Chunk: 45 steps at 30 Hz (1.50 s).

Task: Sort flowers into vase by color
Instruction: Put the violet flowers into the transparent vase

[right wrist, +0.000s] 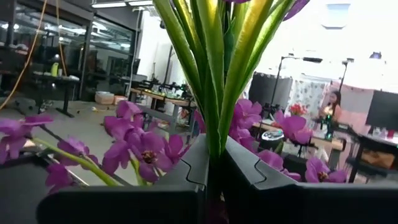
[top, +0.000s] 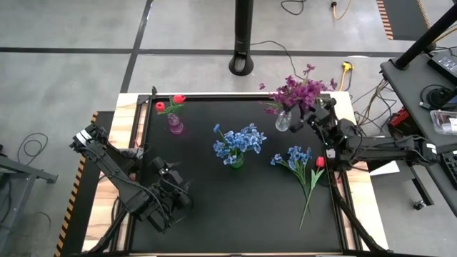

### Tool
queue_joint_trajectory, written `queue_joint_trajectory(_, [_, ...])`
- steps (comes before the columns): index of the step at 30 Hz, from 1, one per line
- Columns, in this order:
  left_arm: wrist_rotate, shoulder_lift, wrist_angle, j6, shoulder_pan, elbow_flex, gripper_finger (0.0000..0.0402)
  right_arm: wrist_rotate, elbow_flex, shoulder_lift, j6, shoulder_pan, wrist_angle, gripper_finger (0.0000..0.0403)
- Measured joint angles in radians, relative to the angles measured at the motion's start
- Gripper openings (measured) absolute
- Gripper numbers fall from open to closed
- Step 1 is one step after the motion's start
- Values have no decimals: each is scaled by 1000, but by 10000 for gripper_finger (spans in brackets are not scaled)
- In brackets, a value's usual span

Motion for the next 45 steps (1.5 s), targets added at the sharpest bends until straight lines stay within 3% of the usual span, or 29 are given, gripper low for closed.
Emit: queue_joint_trajectory(45, [1, 0, 18, 0, 0, -7, 348, 54, -19, 141, 107, -15, -9, 18])
